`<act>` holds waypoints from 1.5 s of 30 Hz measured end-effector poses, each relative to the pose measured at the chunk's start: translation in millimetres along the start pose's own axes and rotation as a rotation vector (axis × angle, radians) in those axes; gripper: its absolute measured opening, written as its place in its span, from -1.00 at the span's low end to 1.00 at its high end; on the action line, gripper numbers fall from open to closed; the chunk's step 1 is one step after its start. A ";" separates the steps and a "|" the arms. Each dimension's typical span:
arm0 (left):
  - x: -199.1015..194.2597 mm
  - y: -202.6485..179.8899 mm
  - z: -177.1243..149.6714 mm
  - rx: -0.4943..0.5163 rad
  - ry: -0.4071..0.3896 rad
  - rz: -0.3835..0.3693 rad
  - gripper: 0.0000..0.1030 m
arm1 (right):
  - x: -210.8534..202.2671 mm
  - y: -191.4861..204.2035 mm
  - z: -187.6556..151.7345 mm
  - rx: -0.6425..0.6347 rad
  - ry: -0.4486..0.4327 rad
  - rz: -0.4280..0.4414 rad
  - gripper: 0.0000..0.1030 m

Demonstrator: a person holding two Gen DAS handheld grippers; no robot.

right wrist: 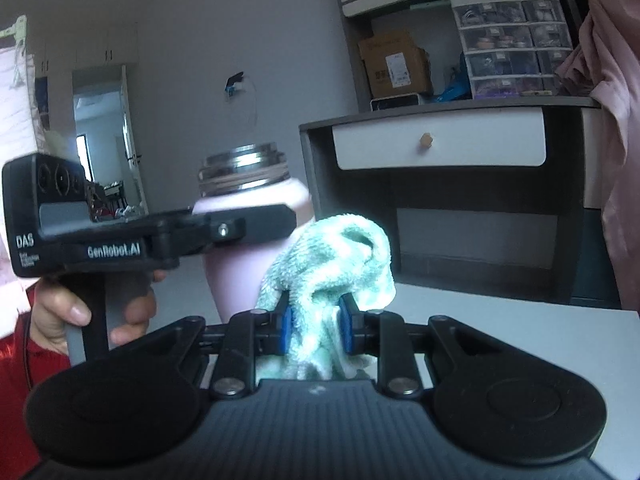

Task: Clean container
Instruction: 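Hold the pink bottle with the left gripper while the right gripper scrubs its side with the towel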

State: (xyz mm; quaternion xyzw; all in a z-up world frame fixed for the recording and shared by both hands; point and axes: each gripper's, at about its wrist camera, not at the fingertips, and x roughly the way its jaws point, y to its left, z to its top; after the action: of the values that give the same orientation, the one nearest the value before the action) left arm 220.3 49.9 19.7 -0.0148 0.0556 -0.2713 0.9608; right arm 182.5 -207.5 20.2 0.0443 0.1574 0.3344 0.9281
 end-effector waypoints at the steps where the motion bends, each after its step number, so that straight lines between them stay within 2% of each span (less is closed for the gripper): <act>1: 0.1 0.6 -0.1 -0.001 0.000 0.000 0.83 | 0.5 0.4 -0.9 0.000 0.008 0.003 -0.52; 5: 0.0 0.7 -0.3 -0.001 0.000 -0.001 0.83 | 6.0 1.1 -5.4 -0.021 0.056 0.008 -0.52; 14: -0.8 2.2 -1.5 0.003 0.001 0.002 0.83 | 31.6 10.0 -28.6 -0.079 0.251 0.011 -0.52; 28: -4.5 5.3 -3.7 0.002 0.000 -0.003 0.83 | 35.2 11.6 -32.0 -0.101 0.275 -0.004 -0.52; 33: -4.0 6.5 -4.5 0.000 0.000 -0.002 0.83 | 31.3 9.7 -28.3 -0.090 0.256 0.002 -0.52; 36: -3.3 6.0 -3.3 0.001 0.001 -0.002 0.83 | 22.3 9.7 -22.8 -0.081 0.214 0.010 -0.52; 40: -2.8 7.2 -2.1 0.001 0.002 -0.003 0.83 | 4.5 8.5 -10.0 -0.064 0.126 0.000 -0.52; 45: -1.8 8.1 -2.9 0.001 0.002 -0.003 0.83 | -11.2 0.6 0.5 0.000 -0.026 -0.027 -0.52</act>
State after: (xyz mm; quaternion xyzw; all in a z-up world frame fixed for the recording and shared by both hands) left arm 222.7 57.7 16.5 -0.0142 0.0565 -0.2726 0.9604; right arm 174.2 -214.1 23.8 0.0463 0.1458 0.3211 0.9346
